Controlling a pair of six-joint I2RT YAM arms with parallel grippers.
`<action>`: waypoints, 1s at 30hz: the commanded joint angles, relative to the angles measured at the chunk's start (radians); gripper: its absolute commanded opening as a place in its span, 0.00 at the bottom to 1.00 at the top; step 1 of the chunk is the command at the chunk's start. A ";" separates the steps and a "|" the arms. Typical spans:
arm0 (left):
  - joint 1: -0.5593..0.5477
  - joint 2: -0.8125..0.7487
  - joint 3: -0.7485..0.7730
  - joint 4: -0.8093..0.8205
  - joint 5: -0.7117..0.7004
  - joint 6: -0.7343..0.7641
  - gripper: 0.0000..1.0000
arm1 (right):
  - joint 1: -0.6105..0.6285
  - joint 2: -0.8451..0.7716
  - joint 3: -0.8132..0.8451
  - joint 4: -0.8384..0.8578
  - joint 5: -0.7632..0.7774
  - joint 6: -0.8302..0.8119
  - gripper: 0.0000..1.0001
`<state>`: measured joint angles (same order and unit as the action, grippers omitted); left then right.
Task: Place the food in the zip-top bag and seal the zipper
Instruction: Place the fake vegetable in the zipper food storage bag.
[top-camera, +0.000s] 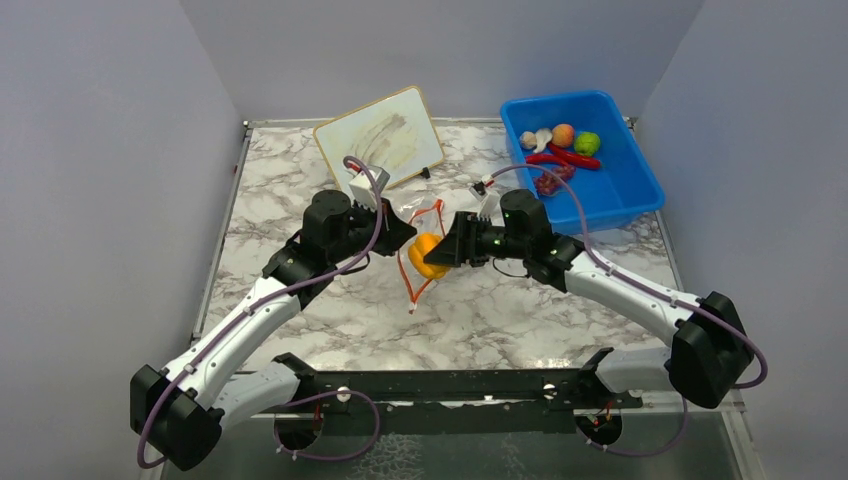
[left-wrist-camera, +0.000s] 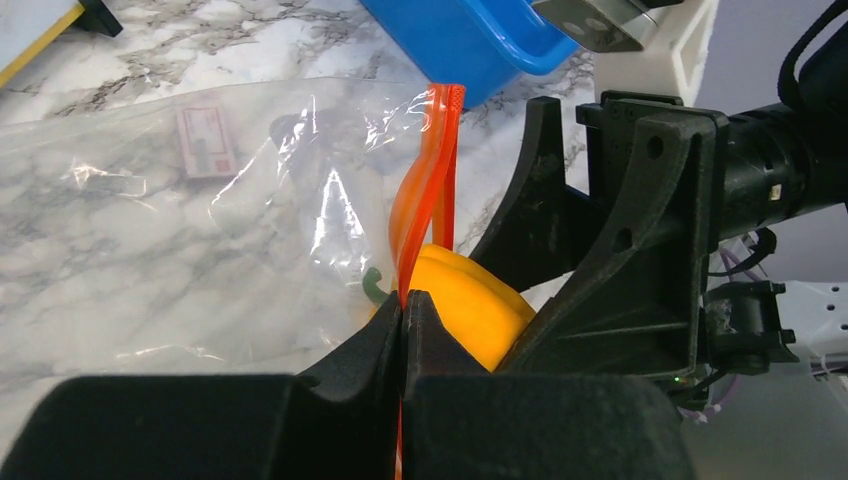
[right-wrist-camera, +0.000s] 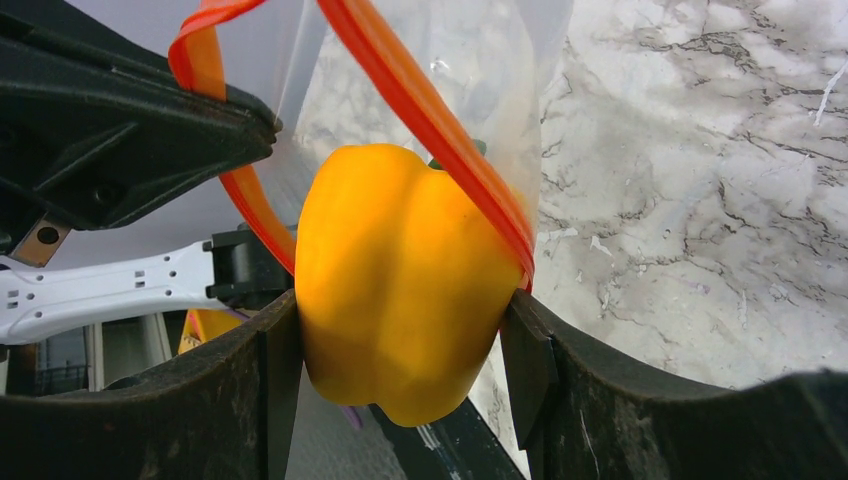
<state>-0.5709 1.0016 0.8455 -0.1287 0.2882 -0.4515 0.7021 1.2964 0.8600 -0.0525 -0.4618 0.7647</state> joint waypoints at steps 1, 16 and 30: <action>-0.001 0.000 0.029 0.023 0.070 0.018 0.00 | 0.016 0.014 0.012 0.028 0.018 0.021 0.44; -0.001 -0.013 -0.006 0.013 0.016 -0.183 0.00 | 0.019 0.004 0.111 -0.104 0.107 -0.001 0.74; -0.001 -0.016 0.021 -0.036 -0.028 -0.186 0.00 | 0.019 -0.138 0.155 -0.268 0.141 -0.131 0.69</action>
<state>-0.5709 1.0058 0.8433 -0.1509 0.2951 -0.6395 0.7143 1.2209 0.9627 -0.2394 -0.3527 0.7101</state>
